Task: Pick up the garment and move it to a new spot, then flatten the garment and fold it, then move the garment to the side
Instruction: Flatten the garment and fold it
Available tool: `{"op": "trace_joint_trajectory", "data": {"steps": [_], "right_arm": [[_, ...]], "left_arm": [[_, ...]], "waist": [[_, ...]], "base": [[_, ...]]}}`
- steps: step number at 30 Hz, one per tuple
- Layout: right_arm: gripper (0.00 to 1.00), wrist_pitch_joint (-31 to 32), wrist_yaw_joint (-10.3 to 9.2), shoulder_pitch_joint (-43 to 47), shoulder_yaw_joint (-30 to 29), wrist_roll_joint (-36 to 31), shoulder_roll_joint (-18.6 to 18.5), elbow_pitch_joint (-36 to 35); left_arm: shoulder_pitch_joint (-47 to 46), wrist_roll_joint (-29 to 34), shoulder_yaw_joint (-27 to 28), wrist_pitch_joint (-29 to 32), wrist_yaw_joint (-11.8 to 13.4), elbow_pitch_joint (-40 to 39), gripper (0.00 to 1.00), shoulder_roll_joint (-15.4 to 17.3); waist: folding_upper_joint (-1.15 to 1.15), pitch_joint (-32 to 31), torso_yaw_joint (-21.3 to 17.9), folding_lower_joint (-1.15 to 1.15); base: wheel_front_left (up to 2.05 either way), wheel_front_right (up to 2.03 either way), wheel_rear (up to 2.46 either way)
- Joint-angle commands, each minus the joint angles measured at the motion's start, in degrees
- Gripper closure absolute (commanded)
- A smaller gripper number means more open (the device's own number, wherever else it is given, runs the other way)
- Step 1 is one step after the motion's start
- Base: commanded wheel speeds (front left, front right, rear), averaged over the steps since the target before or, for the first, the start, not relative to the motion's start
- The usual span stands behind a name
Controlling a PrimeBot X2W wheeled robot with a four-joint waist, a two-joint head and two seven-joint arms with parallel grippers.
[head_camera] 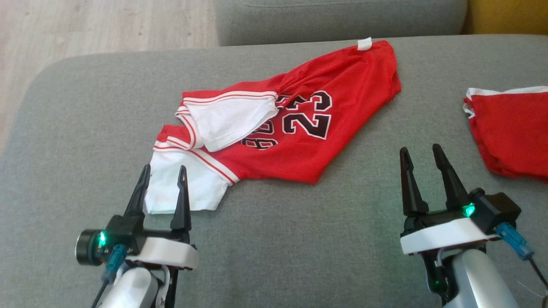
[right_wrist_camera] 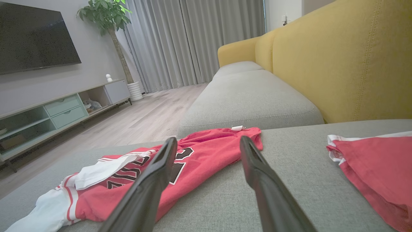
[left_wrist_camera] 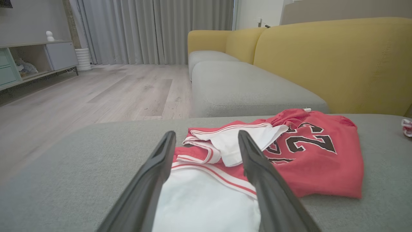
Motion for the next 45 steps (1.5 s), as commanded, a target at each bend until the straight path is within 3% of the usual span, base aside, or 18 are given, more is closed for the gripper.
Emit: {"op": "trace_joint_trajectory", "data": {"steps": [1, 7, 12, 14, 23, 31, 32, 33, 34, 35, 36, 45], "right_arm": [[0.0, -0.4, -0.11, -0.8, 1.5, -0.4, -0.1, -1.6], [0.0, -0.4, -0.11, -1.9, 1.6, -0.3, -0.1, -2.5], [0.0, -0.4, -0.11, -2.6, 2.0, -0.1, -0.1, -2.8], [0.0, -0.4, -0.11, -3.1, 2.2, 0.1, -0.1, -2.8], [0.0, -0.4, -0.11, -4.9, 3.4, 1.3, -0.1, -3.0], [0.0, -0.4, -0.11, -5.1, 3.1, 2.0, -0.1, -2.7], [0.0, -0.4, -0.11, -5.0, 3.1, 2.0, -0.1, -2.6], [0.0, -0.4, -0.11, -5.0, 3.0, 2.1, -0.1, -2.6], [0.0, -0.4, -0.11, -5.0, 3.0, 2.1, -0.1, -2.6], [0.0, -0.4, -0.11, -4.9, 2.9, 2.0, -0.1, -2.5], [0.0, -0.4, -0.11, -4.9, 2.8, 2.0, -0.1, -2.5], [0.0, -0.4, -0.11, -4.7, 2.8, 1.5, -0.1, -1.5]], "left_arm": [[-2.0, 0.7, 2.8, -0.5, -0.3, -1.9, 0.0, 0.6], [-5.5, 4.3, 0.5, -0.3, -3.9, 0.1, 0.0, 0.8], [-12.5, 7.2, -4.8, 4.5, -8.6, 4.6, 0.0, 0.6], [-15.2, 8.2, -5.9, 6.3, -9.3, 6.8, 0.0, 0.4], [-25.7, 12.4, -7.5, 12.0, -8.4, 18.2, 0.0, 1.4], [-28.9, 12.3, -7.3, 10.6, -8.3, 24.4, 0.0, 1.2], [-29.0, 12.2, -7.4, 10.3, -8.4, 24.9, 0.52, 1.0], [-29.1, 12.0, -7.4, 10.0, -8.4, 25.3, 0.75, 0.8], [-29.1, 12.0, -7.4, 10.0, -8.4, 25.3, 0.75, 0.8], [-29.1, 11.9, -7.5, 9.6, -8.4, 25.5, 0.92, 0.6], [-29.2, 11.9, -7.5, 9.3, -8.5, 25.7, 1.0, 0.4], [-30.2, 11.2, -8.4, 8.3, -9.9, 24.9, 1.0, 0.1]], "waist": [[0.0, 0.2, -0.3, 0.01], [0.0, 2.5, -1.9, 0.01], [0.0, 5.7, -3.9, 0.01], [0.0, 6.8, -4.8, 0.01], [0.0, 10.7, -8.9, 0.01], [0.0, 11.3, -10.4, 0.01], [0.0, 11.2, -10.4, 0.01], [0.0, 11.1, -10.4, 0.01], [0.0, 11.1, -10.4, 0.01], [0.0, 11.0, -10.4, 0.01], [0.0, 10.8, -10.2, 0.01], [0.0, 9.3, -9.4, 0.01]], "base": [[0.0, 0.0, 0.0], [0.0, 0.0, 0.0], [0.0, 0.0, 0.0], [0.0, 0.0, 0.0], [0.0, 0.0, 0.0], [0.0, 0.0, 0.0], [0.0, 0.0, 0.0], [0.0, 0.0, 0.0], [0.0, 0.0, 0.0], [0.0, 0.0, 0.0], [0.0, 0.0, 0.0], [0.0, 0.0, 0.0]]}}
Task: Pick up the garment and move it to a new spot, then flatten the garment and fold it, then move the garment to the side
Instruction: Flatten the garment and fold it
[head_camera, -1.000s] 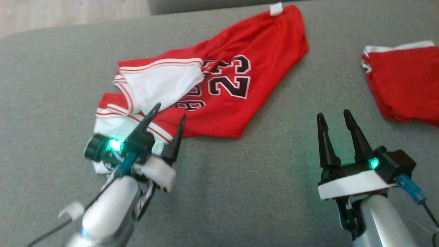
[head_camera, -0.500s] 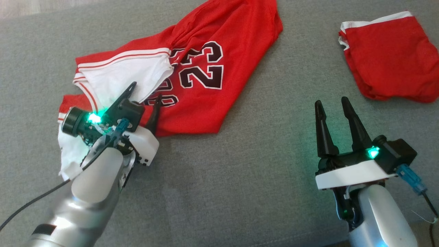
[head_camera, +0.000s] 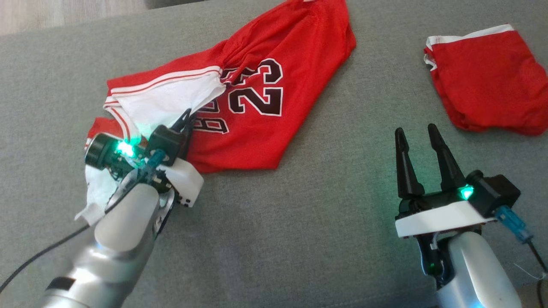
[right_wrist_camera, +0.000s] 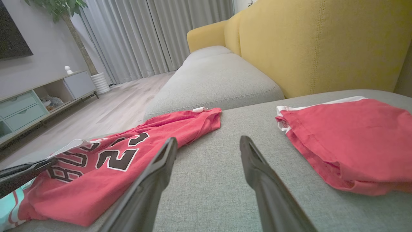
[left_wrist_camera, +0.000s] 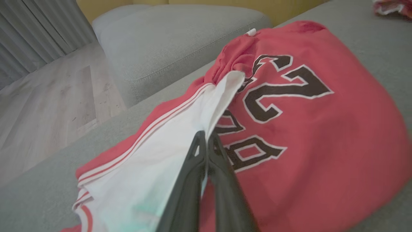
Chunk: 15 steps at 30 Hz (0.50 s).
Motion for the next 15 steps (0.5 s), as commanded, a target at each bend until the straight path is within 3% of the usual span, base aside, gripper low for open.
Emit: {"op": "trace_joint_trajectory", "data": {"steps": [1, 7, 10, 15], "right_arm": [[0.0, -0.4, -0.11, -1.0, 1.6, -0.1, -0.1, -1.5], [0.0, -0.4, -0.11, -1.4, 1.9, 0.7, -0.1, -1.8], [0.0, -0.4, -0.11, -1.5, 2.2, 1.0, -0.1, -1.9], [0.0, -0.4, -0.11, -2.4, 2.8, 1.9, -0.1, -2.3]], "left_arm": [[-3.4, -0.6, 1.6, -0.2, -0.2, -1.9, 1.0, 1.6], [-6.3, -2.6, 2.9, 3.7, -3.1, -5.2, 1.0, 4.7], [-9.0, -6.2, 4.7, 8.7, -6.2, -6.4, 1.0, 6.3], [-15.8, -8.5, 4.7, 17.3, -9.0, -7.4, 1.0, 11.3]], "waist": [[0.0, -0.2, -0.2, 0.0], [0.0, -0.2, -1.2, 0.0], [0.0, 0.2, -1.7, 0.0], [0.0, 1.9, -2.8, 0.0]], "base": [[0.0, 0.0, 0.0], [0.0, 0.0, 0.0], [0.0, 0.0, 0.0], [0.0, 0.0, 0.0]]}}
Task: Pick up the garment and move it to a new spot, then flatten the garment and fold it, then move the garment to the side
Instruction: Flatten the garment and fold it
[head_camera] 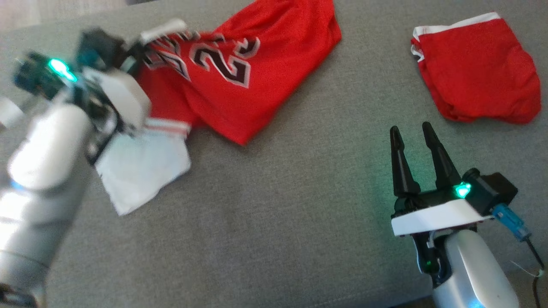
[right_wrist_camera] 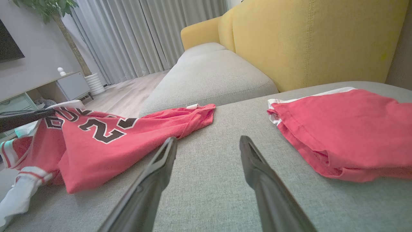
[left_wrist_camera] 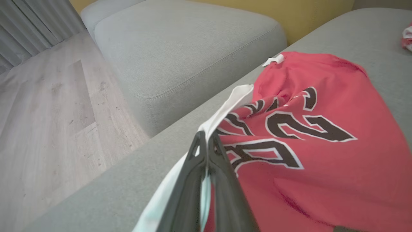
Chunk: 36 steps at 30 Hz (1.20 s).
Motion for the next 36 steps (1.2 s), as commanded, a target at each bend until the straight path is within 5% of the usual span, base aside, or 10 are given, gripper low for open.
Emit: {"op": "trace_joint_trajectory", "data": {"steps": [1, 9, 10, 11, 12, 17, 26, 30, 36], "right_arm": [[0.0, -0.4, -0.11, -2.3, 1.5, 0.4, -0.1, -2.3], [0.0, -0.4, -0.11, -4.1, 3.1, 1.4, -0.1, -3.0], [0.0, -0.4, -0.11, -4.3, 3.2, 1.5, -0.1, -3.1], [0.0, -0.4, -0.11, -4.4, 3.3, 1.6, -0.1, -3.2], [0.0, -0.4, -0.11, -4.6, 3.3, 1.7, -0.1, -3.2], [0.0, -0.4, -0.11, -4.9, 3.8, 1.5, -0.1, -3.3], [0.0, -0.4, -0.11, -4.0, 2.9, -0.5, -0.1, -2.4], [0.0, -0.4, -0.11, -2.8, 1.4, -2.4, -0.1, -1.6], [0.0, -0.4, -0.11, -0.7, -0.1, -4.2, -0.1, -0.7]], "left_arm": [[-4.5, -0.4, 2.3, 1.1, -0.2, -1.7, 1.0, 3.3], [-14.7, -0.7, -1.2, 8.3, -0.8, 2.8, 1.0, 9.9], [-15.5, -0.2, -1.7, 7.9, -0.8, 3.8, 0.82, 10.5], [-16.3, 0.6, -2.1, 7.0, -0.8, 4.8, 0.49, 11.1], [-17.1, 1.5, -2.5, 6.0, -0.6, 6.0, 0.0, 11.4], [-19.1, 5.5, -3.3, -0.3, 4.4, 12.1, 0.0, 11.3], [-16.0, 2.6, -1.2, -14.7, 7.6, 16.4, 0.0, 5.4], [-9.3, -1.0, 0.6, -23.2, 8.7, 14.9, 0.0, 0.9], [2.6, -4.4, 2.6, -26.6, 11.3, 7.1, 0.0, -3.0]], "waist": [[0.0, 0.8, -0.5, 0.0], [0.0, 4.8, -2.8, 0.0], [0.0, 5.2, -3.0, 0.0], [0.0, 5.6, -3.2, 0.0], [0.0, 5.9, -3.4, 0.0], [0.0, 6.6, -3.5, 0.0], [0.0, 3.3, -0.6, 0.0], [0.0, -1.4, 3.2, 0.0], [0.0, -6.2, 8.0, 0.0]], "base": [[0.0, 0.0, 0.0], [0.0, 0.0, 0.0], [0.0, 0.0, 0.0], [0.0, 0.0, 0.0], [0.0, 0.0, 0.0], [0.0, 0.0, 0.0], [0.0, 0.0, 0.0], [0.0, 0.0, 0.0], [0.0, 0.0, 0.0]]}}
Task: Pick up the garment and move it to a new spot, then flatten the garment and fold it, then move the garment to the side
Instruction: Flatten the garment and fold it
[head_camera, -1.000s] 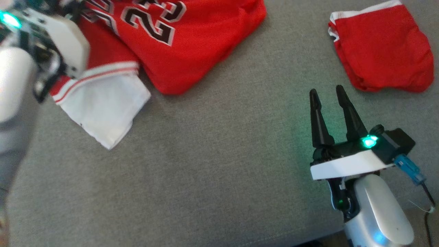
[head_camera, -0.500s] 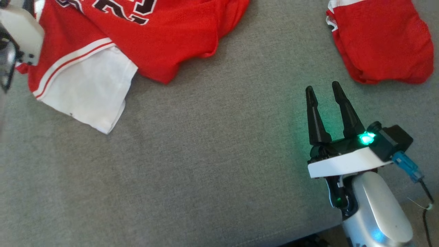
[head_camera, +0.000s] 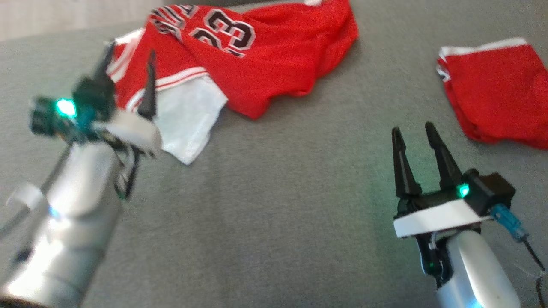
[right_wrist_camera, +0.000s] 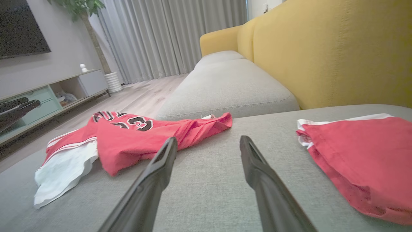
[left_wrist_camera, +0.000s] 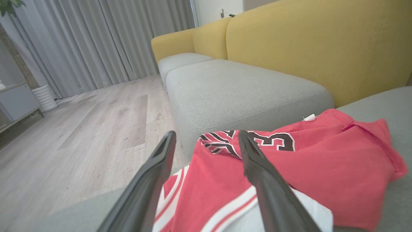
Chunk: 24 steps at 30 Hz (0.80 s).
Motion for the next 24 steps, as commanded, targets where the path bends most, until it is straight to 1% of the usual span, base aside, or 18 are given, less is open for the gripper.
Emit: {"op": "trace_joint_trajectory", "data": {"steps": [1, 7, 9, 11, 14, 18, 24], "right_arm": [[0.0, -0.4, -0.11, 0.0, 0.9, -0.4, -0.1, -1.4], [0.0, -0.4, -0.11, 1.7, 0.2, -0.9, -0.1, -0.9], [0.0, -0.4, -0.11, 2.0, 0.0, -1.0, -0.1, -0.9], [0.0, -0.4, -0.11, 2.2, 0.0, -1.0, -0.1, -0.9], [0.0, -0.4, -0.11, 2.1, 0.4, -1.0, -0.1, -0.8], [0.0, -0.4, -0.11, 1.6, 0.5, -0.7, -0.1, -1.1], [0.0, -0.4, -0.11, 1.3, 1.1, -0.3, -0.1, -1.4]], "left_arm": [[0.4, -0.4, 2.6, -0.7, 0.8, -2.7, 0.0, 1.7], [16.2, -1.6, 5.4, -0.9, 5.9, -15.4, 0.0, 0.1], [20.9, -2.1, 6.4, -0.9, 7.1, -19.0, 0.0, -0.7], [24.2, -2.2, 6.9, -0.9, 7.8, -21.4, 0.0, -1.1], [26.0, -1.9, 7.4, -0.9, 8.1, -23.1, 0.0, -1.0], [25.1, -1.5, 6.7, -0.1, 7.4, -23.0, 0.0, -0.7], [21.8, -3.8, 5.7, 6.8, 5.3, -18.3, 0.0, -1.1]], "waist": [[0.0, -3.3, 3.4, 0.01], [0.0, -5.0, 6.0, 0.01], [0.0, -5.1, 6.3, 0.01], [0.0, -5.1, 6.4, 0.01], [0.0, -4.9, 5.9, 0.01], [0.0, -4.2, 4.4, 0.01], [0.0, -1.9, 1.6, 0.01]], "base": [[0.0, 0.0, 0.0], [0.0, 0.0, 0.0], [0.0, 0.0, 0.0], [0.0, 0.0, 0.0], [0.0, 0.0, 0.0], [0.0, 0.0, 0.0], [0.0, 0.0, 0.0]]}}
